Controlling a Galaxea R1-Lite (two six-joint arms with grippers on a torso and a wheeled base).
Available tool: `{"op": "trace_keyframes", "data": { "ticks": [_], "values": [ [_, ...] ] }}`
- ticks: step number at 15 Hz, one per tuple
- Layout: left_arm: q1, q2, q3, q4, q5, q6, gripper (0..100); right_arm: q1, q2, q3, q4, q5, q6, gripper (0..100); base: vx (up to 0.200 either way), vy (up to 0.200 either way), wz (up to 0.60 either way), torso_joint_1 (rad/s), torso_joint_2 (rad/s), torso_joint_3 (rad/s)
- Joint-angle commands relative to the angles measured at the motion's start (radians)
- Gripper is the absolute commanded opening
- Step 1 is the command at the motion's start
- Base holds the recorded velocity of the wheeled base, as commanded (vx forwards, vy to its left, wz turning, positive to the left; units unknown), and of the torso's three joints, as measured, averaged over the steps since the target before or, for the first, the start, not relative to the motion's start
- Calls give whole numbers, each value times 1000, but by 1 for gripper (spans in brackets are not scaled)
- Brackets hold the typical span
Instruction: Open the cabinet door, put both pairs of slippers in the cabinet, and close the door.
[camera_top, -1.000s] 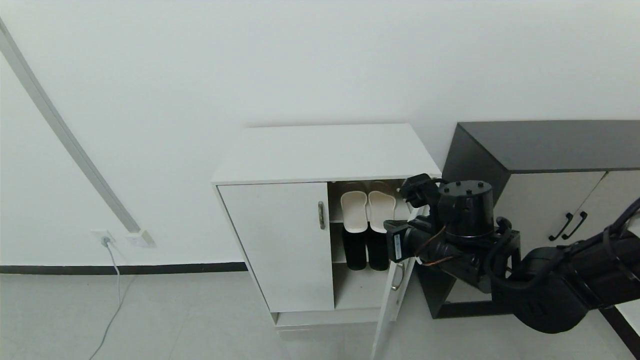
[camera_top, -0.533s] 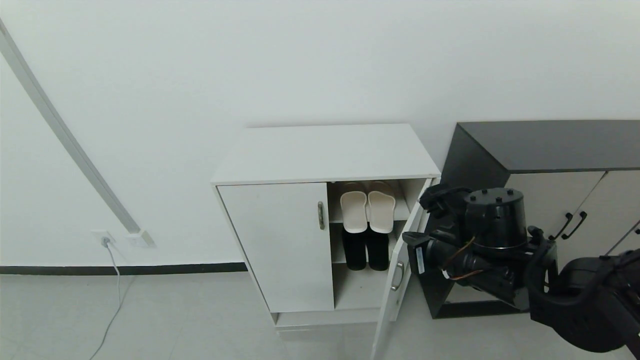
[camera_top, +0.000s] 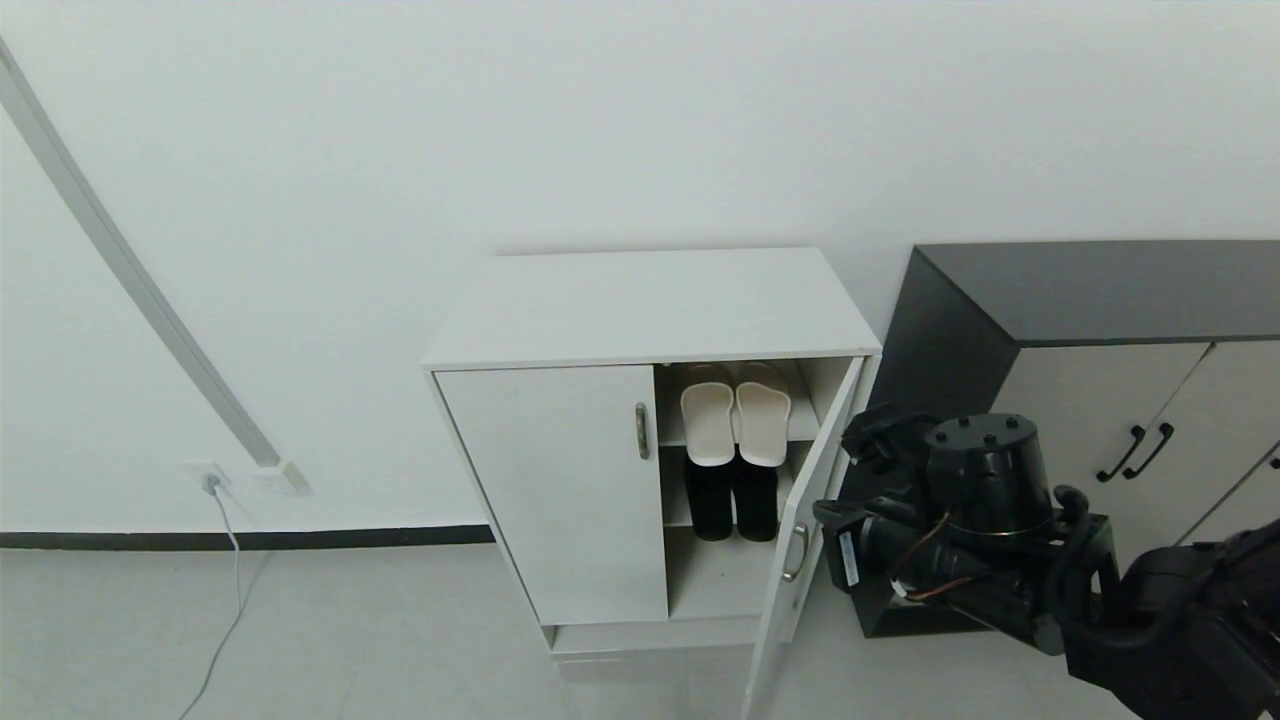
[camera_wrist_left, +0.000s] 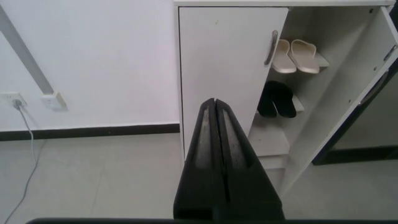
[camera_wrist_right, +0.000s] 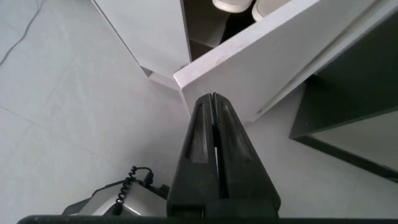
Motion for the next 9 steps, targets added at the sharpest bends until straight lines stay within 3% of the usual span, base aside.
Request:
{"op": "trace_keyframes", "data": {
  "ticks": [1,9],
  "values": [
    [0,1,0,0,0,0,0,-7,50,-5,-18,0,0,0,0,0,0,0,0,0],
    [0,1,0,0,0,0,0,-74,210,-117,-142,8,2,0,0,0,0,0,0,0]
  ]
}}
